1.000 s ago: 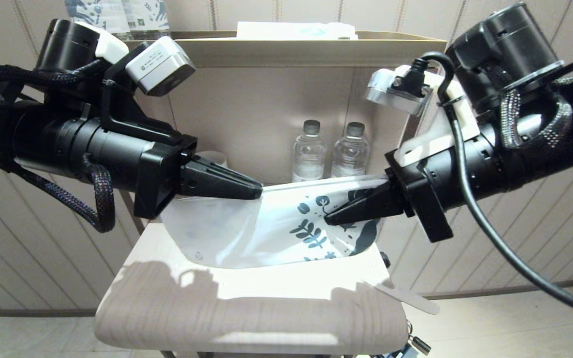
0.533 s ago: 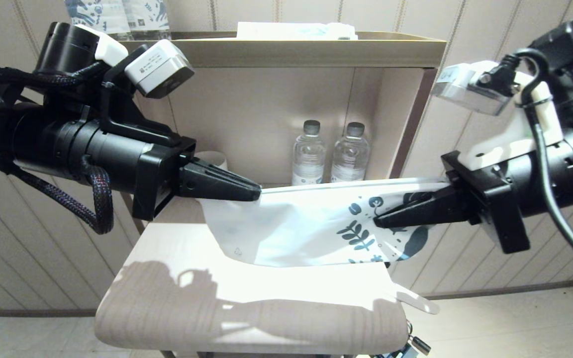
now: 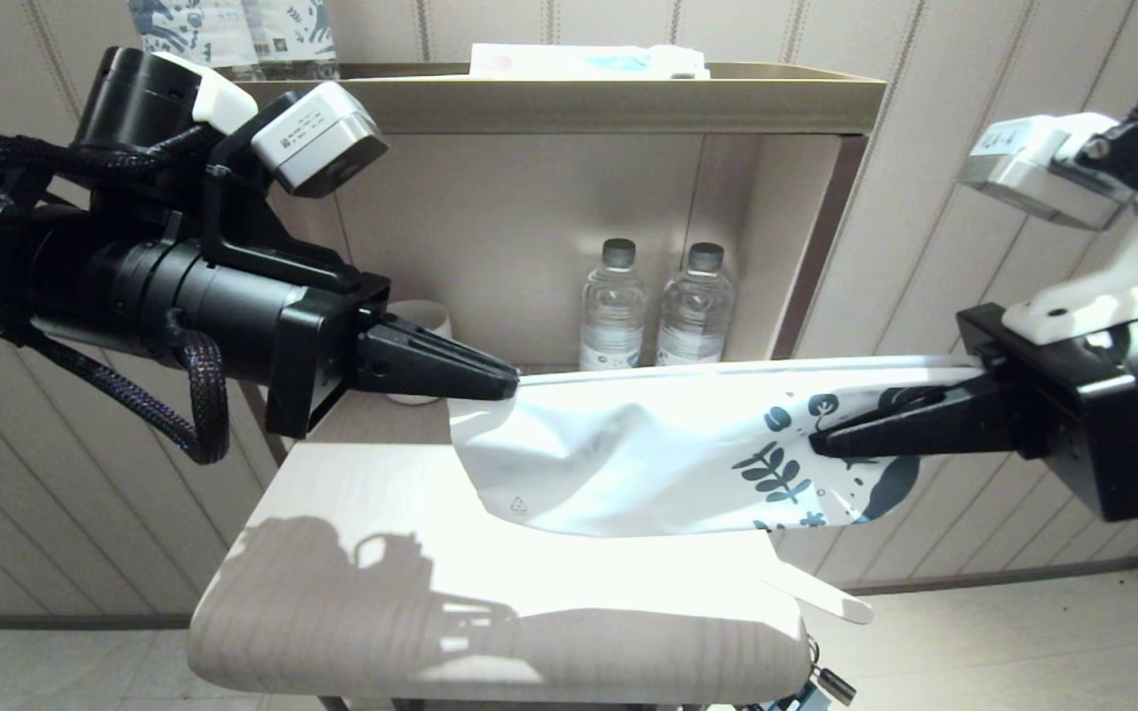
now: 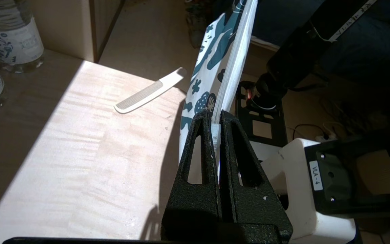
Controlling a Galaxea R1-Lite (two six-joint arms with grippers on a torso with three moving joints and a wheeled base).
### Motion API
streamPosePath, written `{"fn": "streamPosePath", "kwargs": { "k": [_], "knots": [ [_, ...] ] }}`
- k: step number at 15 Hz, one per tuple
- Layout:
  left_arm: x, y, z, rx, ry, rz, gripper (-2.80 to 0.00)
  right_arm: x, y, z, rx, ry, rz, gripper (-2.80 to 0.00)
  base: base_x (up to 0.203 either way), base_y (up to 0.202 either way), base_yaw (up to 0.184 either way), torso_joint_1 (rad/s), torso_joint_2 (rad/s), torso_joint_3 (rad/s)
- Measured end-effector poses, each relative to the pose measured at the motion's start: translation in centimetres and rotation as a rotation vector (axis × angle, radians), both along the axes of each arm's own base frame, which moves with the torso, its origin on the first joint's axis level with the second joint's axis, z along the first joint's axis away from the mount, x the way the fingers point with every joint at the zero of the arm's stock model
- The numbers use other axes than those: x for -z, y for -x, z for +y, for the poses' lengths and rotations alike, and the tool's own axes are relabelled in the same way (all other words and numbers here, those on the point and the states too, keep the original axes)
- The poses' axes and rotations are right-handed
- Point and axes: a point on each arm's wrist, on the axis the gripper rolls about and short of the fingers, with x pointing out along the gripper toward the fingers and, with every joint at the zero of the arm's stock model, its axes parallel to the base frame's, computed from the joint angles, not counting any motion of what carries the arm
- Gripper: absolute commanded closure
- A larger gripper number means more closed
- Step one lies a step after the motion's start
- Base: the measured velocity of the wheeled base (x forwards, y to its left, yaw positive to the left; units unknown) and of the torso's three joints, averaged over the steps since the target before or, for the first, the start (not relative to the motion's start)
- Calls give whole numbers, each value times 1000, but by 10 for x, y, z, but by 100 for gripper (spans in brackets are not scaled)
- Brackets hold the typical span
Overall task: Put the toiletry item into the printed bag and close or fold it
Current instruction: Open the storage bag
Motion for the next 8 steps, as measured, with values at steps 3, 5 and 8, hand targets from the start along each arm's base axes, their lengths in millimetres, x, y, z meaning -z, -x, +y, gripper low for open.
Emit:
{"fn": "streamPosePath", "kwargs": {
  "k": [3, 5, 8],
  "knots": [
    [0, -3, -1, -2, 1, 5, 0, 1, 0, 1, -7, 2, 4, 0, 0, 0, 0, 0, 0, 0],
    [1, -3, -1, -4, -3, 12, -280, 3, 0, 2, -9, 5, 7, 0, 0, 0, 0, 0, 0, 0],
    [0, -2, -1, 1, 1, 8, -280, 4, 1, 2, -20, 14, -5, 0, 0, 0, 0, 0, 0, 0]
  ]
}}
